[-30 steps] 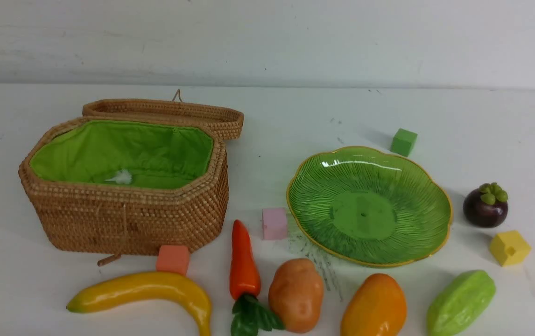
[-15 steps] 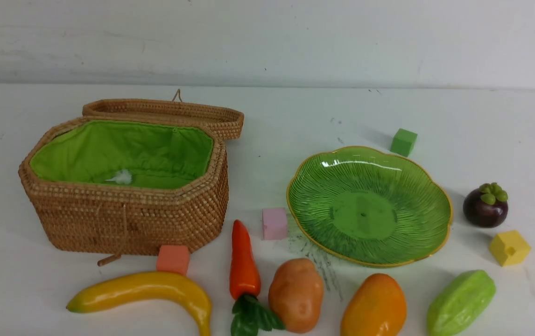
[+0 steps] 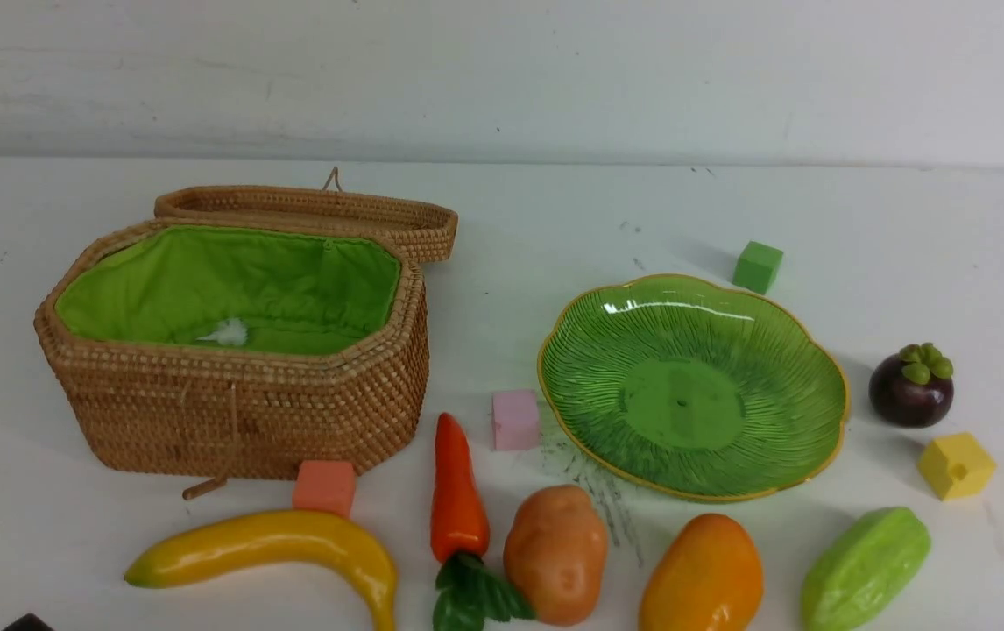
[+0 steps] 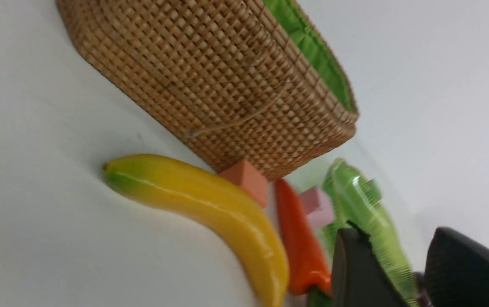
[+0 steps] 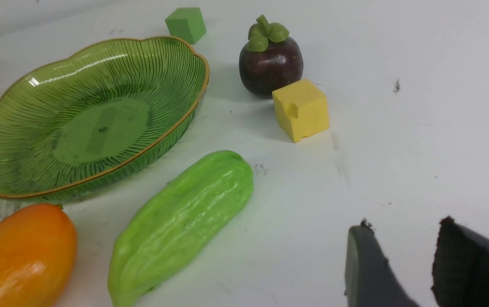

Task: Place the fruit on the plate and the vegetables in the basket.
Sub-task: Use the left arm to grab a banana and put it into the right plate

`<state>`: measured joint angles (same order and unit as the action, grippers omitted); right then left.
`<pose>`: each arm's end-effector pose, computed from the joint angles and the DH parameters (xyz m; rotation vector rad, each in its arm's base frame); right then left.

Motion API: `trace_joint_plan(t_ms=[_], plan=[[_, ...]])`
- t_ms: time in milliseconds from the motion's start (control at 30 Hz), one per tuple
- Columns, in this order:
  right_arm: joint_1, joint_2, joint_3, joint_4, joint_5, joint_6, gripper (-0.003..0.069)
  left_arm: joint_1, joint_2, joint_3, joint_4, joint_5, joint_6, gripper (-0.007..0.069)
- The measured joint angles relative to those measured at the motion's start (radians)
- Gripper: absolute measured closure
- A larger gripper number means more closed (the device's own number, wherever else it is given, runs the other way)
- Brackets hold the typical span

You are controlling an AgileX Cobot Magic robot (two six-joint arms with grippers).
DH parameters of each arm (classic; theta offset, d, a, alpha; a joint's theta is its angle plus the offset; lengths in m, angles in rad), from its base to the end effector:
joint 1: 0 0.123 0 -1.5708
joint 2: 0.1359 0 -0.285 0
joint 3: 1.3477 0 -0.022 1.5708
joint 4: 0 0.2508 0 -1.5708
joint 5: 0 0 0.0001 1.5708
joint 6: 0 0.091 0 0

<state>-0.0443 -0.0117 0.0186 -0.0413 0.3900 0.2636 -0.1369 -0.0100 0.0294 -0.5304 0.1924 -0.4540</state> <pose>0.0519 -0.0037 0.1726 0.2636 1.8631 0.1095 0.0544 -0.0164 0.1887 -0.6436 1.6312 -0.9106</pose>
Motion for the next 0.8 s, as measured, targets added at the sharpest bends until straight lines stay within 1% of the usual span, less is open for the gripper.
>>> trace_joint_plan(t_ms=[100, 200, 233, 300, 333, 367, 433, 467, 567, 667, 700, 800], plan=[[0.000, 0.000, 0.000, 0.000, 0.000, 0.000, 0.0419, 0.000, 0.000, 0.000, -0.052, -0.086, -0.010, 0.0386], [0.000, 0.000, 0.000, 0.000, 0.000, 0.000, 0.0419, 0.000, 0.000, 0.000, -0.063, -0.166, -0.010, 0.0389], [0.000, 0.000, 0.000, 0.000, 0.000, 0.000, 0.0419, 0.000, 0.000, 0.000, -0.063, -0.177, -0.011, 0.0396], [0.000, 0.000, 0.000, 0.000, 0.000, 0.000, 0.0419, 0.000, 0.000, -0.021, -0.055, -0.152, -0.011, 0.0445], [0.000, 0.000, 0.000, 0.000, 0.000, 0.000, 0.0419, 0.000, 0.000, -0.025, -0.055, -0.147, -0.011, 0.0452], [0.000, 0.000, 0.000, 0.000, 0.000, 0.000, 0.0419, 0.000, 0.000, -0.061, -0.036, -0.099, 0.000, 0.0519], [0.000, 0.000, 0.000, 0.000, 0.000, 0.000, 0.0419, 0.000, 0.000, -0.110, -0.025, -0.036, 0.031, 0.0604], [0.000, 0.000, 0.000, 0.000, 0.000, 0.000, 0.0419, 0.000, 0.000, -0.132, -0.020, -0.011, 0.049, 0.0631], [0.000, 0.000, 0.000, 0.001, 0.000, 0.000, 0.0419, 0.000, 0.004, -0.215, -0.015, 0.062, 0.124, 0.0638], [0.000, 0.000, 0.000, 0.000, 0.000, 0.000, 0.0419, 0.000, 0.070, -0.293, -0.015, 0.132, 0.200, 0.0638], [0.000, 0.000, 0.000, 0.000, 0.000, 0.000, 0.0419, 0.000, 0.076, -0.298, -0.015, 0.139, 0.200, 0.0638], [0.000, 0.000, 0.000, -0.003, 0.000, 0.000, 0.0419, 0.000, 0.207, -0.392, -0.023, 0.300, 0.285, 0.0638]])
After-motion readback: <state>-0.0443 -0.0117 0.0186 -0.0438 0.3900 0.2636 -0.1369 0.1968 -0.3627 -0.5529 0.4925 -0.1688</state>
